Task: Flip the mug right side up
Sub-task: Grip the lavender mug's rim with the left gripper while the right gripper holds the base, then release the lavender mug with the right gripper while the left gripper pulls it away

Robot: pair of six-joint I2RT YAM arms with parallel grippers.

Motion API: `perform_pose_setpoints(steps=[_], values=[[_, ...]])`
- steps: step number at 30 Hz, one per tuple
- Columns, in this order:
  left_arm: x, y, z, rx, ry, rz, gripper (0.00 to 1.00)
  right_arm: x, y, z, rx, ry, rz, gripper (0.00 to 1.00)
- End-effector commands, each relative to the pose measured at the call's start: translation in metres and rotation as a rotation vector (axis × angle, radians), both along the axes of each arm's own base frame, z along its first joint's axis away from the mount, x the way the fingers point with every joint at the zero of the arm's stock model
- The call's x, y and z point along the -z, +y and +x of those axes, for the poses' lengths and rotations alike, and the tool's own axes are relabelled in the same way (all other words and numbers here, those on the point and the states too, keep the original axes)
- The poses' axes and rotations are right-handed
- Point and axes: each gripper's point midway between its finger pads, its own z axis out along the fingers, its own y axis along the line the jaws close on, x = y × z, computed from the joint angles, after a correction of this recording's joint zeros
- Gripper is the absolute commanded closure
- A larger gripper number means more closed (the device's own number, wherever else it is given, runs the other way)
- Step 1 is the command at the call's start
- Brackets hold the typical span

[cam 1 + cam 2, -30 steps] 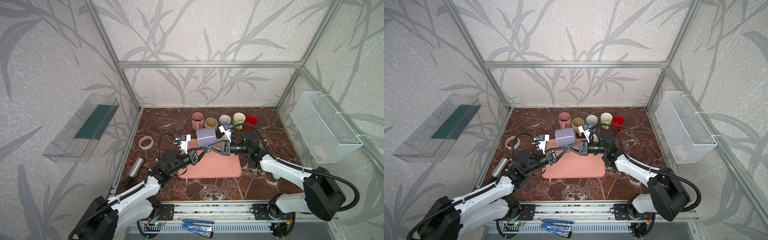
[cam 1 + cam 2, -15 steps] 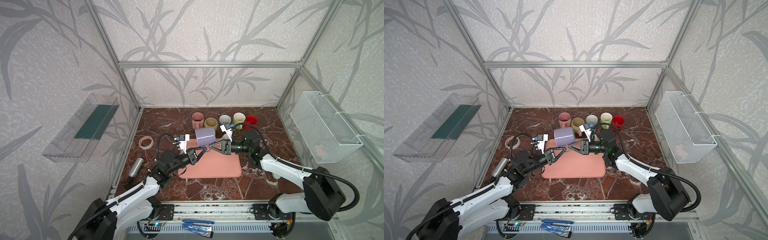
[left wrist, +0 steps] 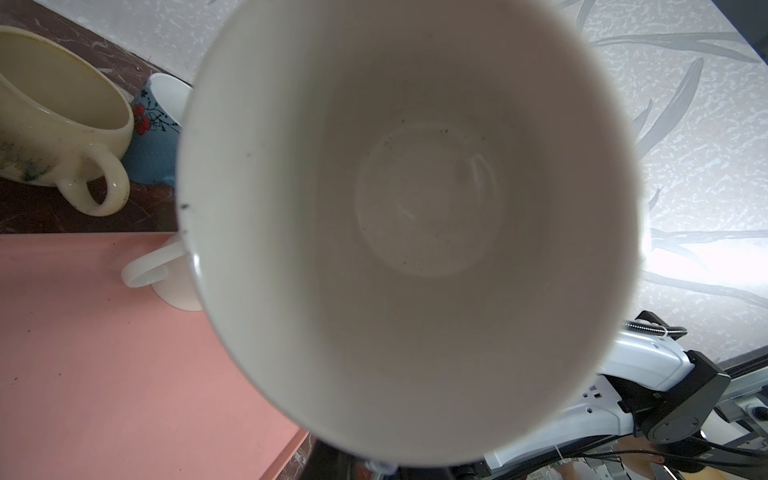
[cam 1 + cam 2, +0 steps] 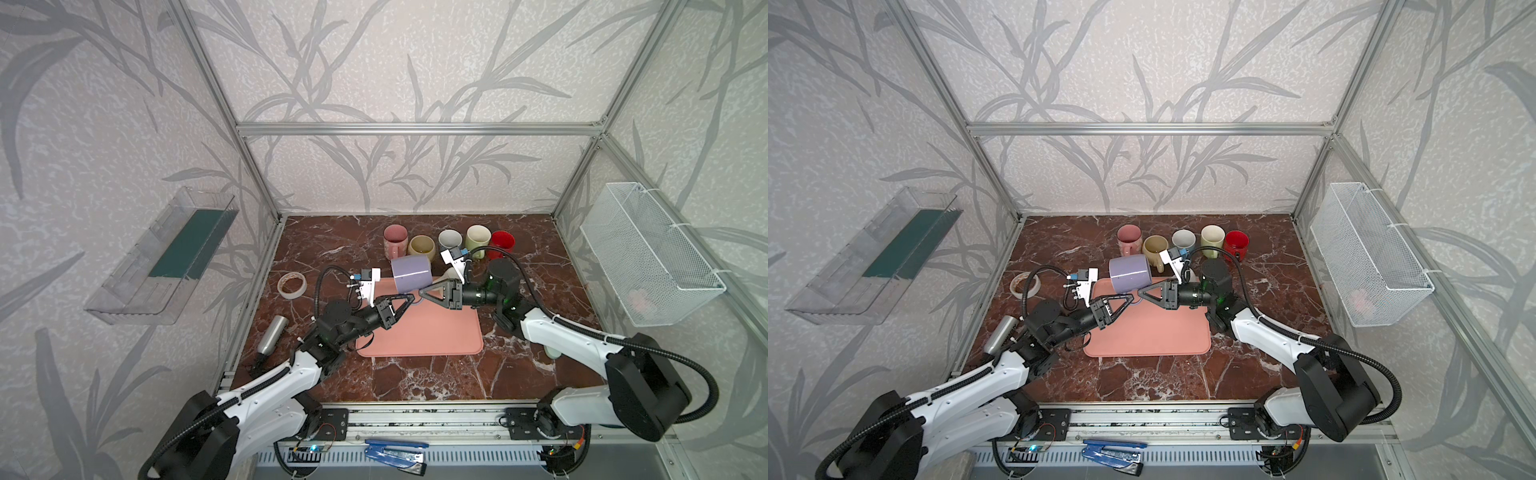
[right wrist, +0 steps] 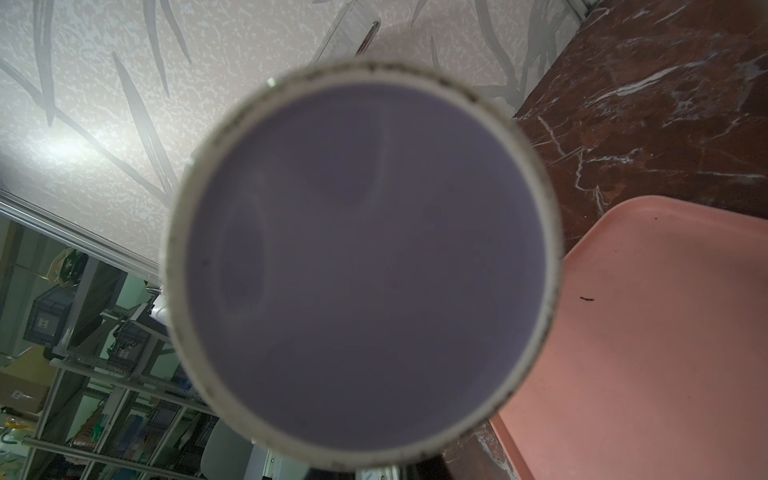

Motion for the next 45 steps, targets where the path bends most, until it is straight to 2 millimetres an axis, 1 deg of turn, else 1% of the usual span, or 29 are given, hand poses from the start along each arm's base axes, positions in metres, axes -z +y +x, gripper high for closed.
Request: perform_pose_setpoints(steps=[1,7,11,13,15,20,21,26,28,33,35,40,45], values=[[-0.030,-0.003,0.000,0.015,-0.096,-0.050,0.82,-0.023,0.001,-0.007,-0.028,-0.098,0.074,1.00],[-0.036,-0.007,0.002,0.034,-0.097,-0.089,0.74,-0.022,0.001,-0.009,-0.039,-0.091,0.101,1.00],[-0.036,-0.009,0.005,0.037,-0.094,-0.103,0.74,-0.019,0.001,-0.009,-0.040,-0.088,0.106,1.00],[-0.038,-0.011,0.006,0.040,-0.096,-0.107,0.77,-0.018,0.001,-0.009,-0.040,-0.087,0.107,1.00],[-0.038,-0.013,0.007,0.046,-0.096,-0.106,0.86,-0.017,0.001,-0.010,-0.046,-0.087,0.108,1.00],[-0.038,-0.016,0.009,0.055,-0.091,-0.109,0.98,-0.014,0.001,-0.011,-0.048,-0.085,0.104,1.00],[-0.037,-0.016,0.009,0.056,-0.089,-0.110,1.00,-0.013,0.001,-0.011,-0.049,-0.085,0.103,1.00],[-0.027,-0.014,0.012,0.034,-0.062,-0.100,1.00,-0.006,0.000,-0.007,-0.033,-0.078,0.083,1.00],[-0.020,-0.009,0.014,0.005,-0.045,-0.090,1.00,-0.003,0.000,-0.003,-0.018,-0.079,0.064,0.99],[0.000,0.007,0.017,-0.094,-0.012,-0.022,1.00,0.009,0.001,0.002,-0.003,-0.073,0.014,0.87],[0.004,0.015,0.017,-0.135,-0.010,0.004,1.00,0.022,0.001,0.006,0.013,-0.040,-0.034,0.83],[0.016,0.037,0.014,-0.223,-0.009,0.092,1.00,0.052,-0.001,0.013,0.057,0.001,-0.117,0.68],[0.025,0.063,0.013,-0.334,0.015,0.195,1.00,0.077,0.000,0.020,0.073,0.041,-0.178,0.63]])
